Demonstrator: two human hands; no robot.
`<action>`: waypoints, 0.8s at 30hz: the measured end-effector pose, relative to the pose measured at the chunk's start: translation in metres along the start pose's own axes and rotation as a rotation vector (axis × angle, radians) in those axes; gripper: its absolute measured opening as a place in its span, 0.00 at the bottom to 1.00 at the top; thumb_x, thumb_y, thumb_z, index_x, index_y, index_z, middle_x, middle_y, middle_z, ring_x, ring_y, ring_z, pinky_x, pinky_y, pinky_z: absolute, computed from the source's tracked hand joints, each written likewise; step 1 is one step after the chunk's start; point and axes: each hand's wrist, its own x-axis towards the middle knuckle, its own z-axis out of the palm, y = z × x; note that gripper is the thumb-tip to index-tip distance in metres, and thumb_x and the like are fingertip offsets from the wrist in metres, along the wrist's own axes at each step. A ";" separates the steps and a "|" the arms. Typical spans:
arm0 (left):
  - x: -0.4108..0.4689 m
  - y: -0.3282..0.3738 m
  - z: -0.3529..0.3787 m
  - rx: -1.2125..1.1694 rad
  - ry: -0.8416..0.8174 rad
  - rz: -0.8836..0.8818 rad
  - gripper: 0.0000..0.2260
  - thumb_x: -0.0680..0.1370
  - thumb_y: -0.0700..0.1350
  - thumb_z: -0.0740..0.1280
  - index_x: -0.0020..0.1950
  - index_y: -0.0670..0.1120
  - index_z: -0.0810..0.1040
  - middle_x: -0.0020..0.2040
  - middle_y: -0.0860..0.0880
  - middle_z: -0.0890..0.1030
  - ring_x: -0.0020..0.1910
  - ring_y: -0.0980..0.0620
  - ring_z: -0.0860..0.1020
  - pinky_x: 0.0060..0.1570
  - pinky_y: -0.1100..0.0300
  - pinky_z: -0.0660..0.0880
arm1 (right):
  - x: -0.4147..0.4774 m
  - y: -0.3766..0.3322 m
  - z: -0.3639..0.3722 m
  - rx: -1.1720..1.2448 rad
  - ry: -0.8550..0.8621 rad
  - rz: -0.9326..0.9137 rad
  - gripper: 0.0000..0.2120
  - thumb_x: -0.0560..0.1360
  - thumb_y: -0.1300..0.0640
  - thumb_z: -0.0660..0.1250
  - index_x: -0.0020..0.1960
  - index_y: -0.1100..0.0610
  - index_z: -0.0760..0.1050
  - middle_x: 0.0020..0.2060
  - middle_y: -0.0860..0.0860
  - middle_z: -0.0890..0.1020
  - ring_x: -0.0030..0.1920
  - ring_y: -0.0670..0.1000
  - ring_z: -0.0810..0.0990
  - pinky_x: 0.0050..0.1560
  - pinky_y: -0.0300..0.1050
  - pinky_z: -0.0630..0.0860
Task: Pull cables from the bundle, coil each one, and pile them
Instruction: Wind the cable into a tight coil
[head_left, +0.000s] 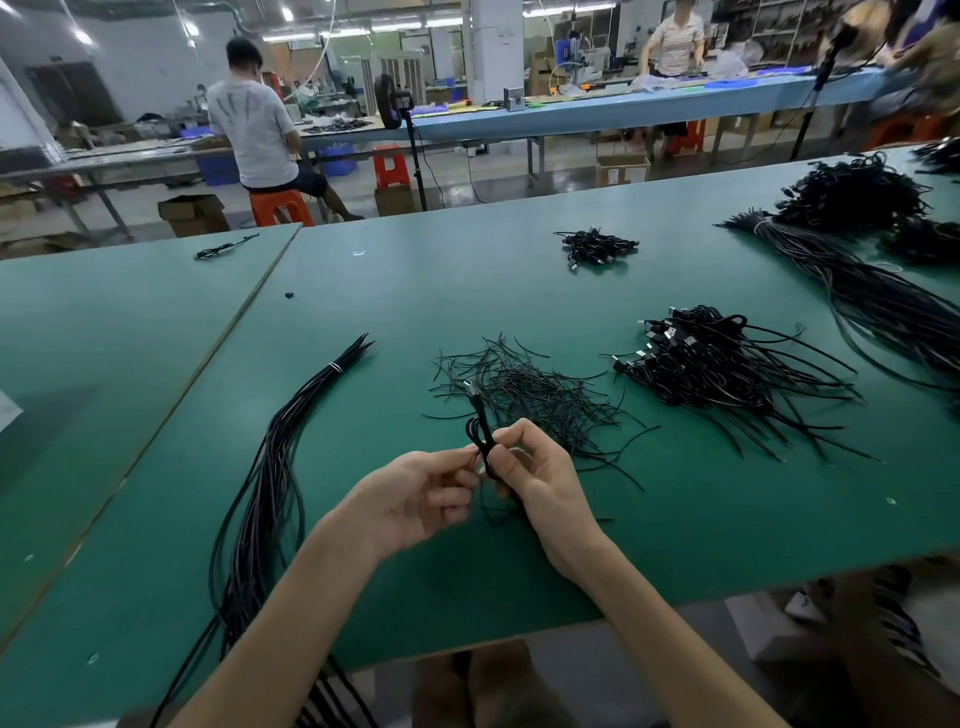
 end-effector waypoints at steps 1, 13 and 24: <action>-0.002 0.001 -0.003 -0.004 -0.025 -0.026 0.05 0.74 0.42 0.71 0.39 0.43 0.82 0.34 0.49 0.74 0.21 0.58 0.65 0.26 0.64 0.68 | 0.000 0.000 0.000 -0.008 0.001 0.001 0.03 0.81 0.62 0.68 0.49 0.59 0.75 0.38 0.51 0.80 0.39 0.47 0.76 0.42 0.44 0.73; -0.009 -0.019 -0.002 1.306 0.481 1.025 0.07 0.77 0.51 0.75 0.51 0.50 0.82 0.51 0.60 0.76 0.39 0.56 0.79 0.42 0.61 0.77 | 0.001 -0.001 0.001 -0.012 0.055 0.040 0.10 0.84 0.57 0.64 0.46 0.61 0.73 0.36 0.56 0.81 0.34 0.50 0.74 0.37 0.39 0.72; -0.008 -0.030 0.011 1.194 0.640 1.143 0.04 0.77 0.49 0.76 0.44 0.51 0.84 0.40 0.58 0.81 0.30 0.55 0.77 0.38 0.61 0.76 | -0.001 -0.004 0.002 0.033 0.029 0.044 0.11 0.83 0.56 0.64 0.48 0.64 0.73 0.36 0.55 0.81 0.35 0.52 0.74 0.39 0.43 0.73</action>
